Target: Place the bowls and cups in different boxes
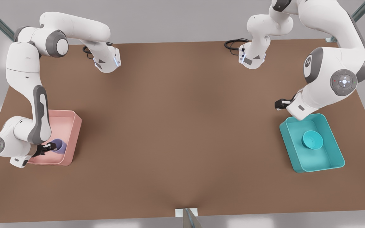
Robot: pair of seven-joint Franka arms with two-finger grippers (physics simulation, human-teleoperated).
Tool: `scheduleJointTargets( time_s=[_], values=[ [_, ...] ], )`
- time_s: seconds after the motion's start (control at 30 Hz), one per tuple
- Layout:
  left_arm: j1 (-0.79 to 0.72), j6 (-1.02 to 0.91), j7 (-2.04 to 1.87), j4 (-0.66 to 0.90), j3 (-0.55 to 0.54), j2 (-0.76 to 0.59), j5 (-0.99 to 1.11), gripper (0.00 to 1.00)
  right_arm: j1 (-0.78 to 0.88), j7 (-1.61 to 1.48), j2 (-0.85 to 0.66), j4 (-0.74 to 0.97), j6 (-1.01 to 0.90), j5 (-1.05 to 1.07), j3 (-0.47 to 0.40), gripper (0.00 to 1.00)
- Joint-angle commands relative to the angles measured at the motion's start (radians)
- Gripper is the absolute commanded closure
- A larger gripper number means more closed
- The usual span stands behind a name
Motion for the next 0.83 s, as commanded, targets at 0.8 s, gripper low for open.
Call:
scheduleJointTargets(
  time_s=[0.8],
  values=[
    [0.004, -0.026, 0.061, 0.007, 0.001, 0.000, -0.009, 0.00, 0.316, 0.760, -0.562, 0.027, -0.640, 0.009, 0.033, 0.00]
  ],
)
